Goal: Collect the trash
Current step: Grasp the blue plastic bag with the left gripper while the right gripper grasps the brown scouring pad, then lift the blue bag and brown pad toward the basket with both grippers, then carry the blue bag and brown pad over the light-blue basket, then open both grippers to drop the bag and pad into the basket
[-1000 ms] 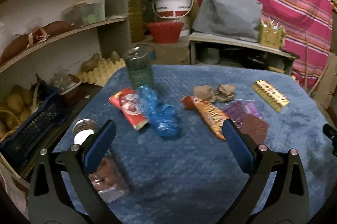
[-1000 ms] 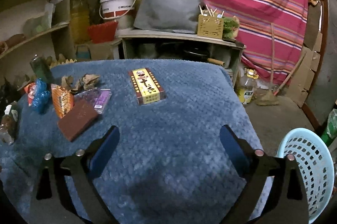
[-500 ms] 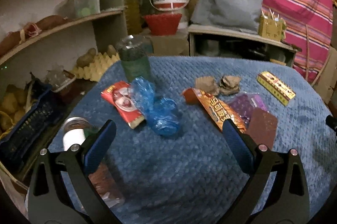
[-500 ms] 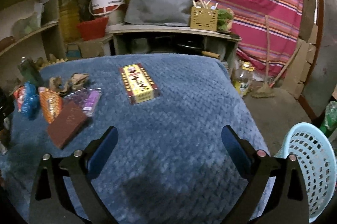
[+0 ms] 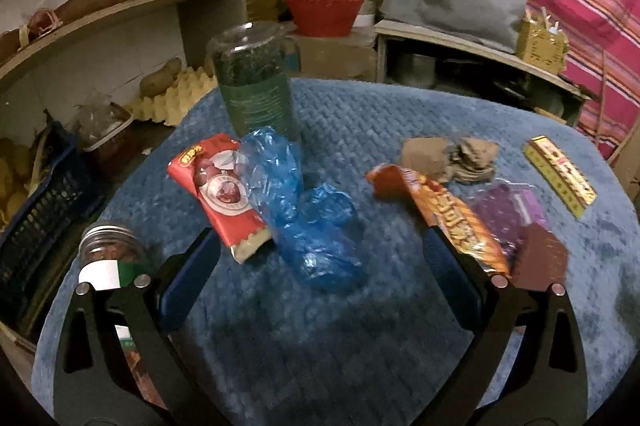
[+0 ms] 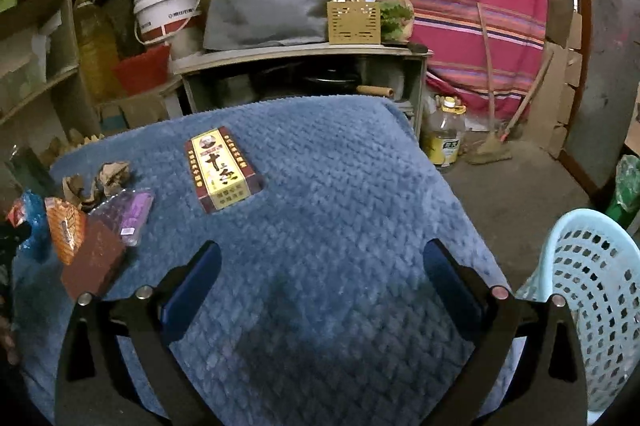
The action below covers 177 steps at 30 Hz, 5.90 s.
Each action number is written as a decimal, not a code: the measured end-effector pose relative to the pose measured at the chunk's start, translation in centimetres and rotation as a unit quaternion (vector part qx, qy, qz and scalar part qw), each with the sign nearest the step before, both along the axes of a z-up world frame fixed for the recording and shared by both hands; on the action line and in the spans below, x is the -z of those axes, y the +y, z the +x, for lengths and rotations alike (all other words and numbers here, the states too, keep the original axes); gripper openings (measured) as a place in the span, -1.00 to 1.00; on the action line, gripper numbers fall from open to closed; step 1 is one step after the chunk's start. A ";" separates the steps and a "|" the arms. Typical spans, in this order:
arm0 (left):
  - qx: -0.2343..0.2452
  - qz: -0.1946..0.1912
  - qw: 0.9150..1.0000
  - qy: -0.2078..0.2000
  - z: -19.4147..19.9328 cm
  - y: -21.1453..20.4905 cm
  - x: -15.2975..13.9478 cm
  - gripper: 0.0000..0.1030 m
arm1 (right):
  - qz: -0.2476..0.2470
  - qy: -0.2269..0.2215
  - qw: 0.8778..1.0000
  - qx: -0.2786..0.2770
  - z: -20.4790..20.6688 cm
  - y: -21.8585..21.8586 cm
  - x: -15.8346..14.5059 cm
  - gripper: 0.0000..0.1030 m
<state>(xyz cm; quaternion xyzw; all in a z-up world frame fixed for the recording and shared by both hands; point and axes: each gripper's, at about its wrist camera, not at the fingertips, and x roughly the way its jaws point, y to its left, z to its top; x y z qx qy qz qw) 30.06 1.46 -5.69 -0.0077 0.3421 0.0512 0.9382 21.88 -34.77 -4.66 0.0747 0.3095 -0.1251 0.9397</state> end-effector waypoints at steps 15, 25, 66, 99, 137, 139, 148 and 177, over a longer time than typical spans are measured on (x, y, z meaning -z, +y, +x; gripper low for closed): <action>0.033 -0.003 0.999 0.025 2.5 -0.8 1.6 -0.25 | -0.041 0.037 0.998 -0.018 1.5 2.2 0.5 0.92; 0.068 0.002 0.997 -0.030 -2.0 -0.6 -2.6 -0.60 | -0.043 0.028 0.998 -0.042 0.4 5.2 -0.6 0.92; 0.050 -0.044 0.997 -0.026 -6.9 7.2 -2.7 -0.60 | -0.015 0.113 0.986 -0.126 3.9 19.8 2.9 0.23; 0.122 -0.026 0.991 -0.045 -8.2 -4.2 -4.6 -0.60 | -0.059 0.050 0.992 -0.100 -3.9 4.8 -2.5 0.23; 0.290 -0.031 0.956 -0.018 -11.8 -28.1 -2.6 -0.60 | -0.040 0.024 0.998 0.034 -15.4 -17.8 -2.9 0.23; 0.302 -0.032 0.953 -0.015 -12.1 -29.5 -2.3 -0.60 | -0.038 0.027 0.998 0.036 -15.8 -18.7 -2.7 0.23; 0.348 -0.043 0.936 -0.003 -13.3 -35.4 -1.3 -0.60 | -0.024 0.034 0.998 0.044 -17.6 -21.9 -1.1 0.23; 0.414 -0.076 0.907 -0.007 -16.3 -46.9 -1.1 0.44 | 0.000 0.040 0.995 0.088 -19.4 -26.9 0.7 0.23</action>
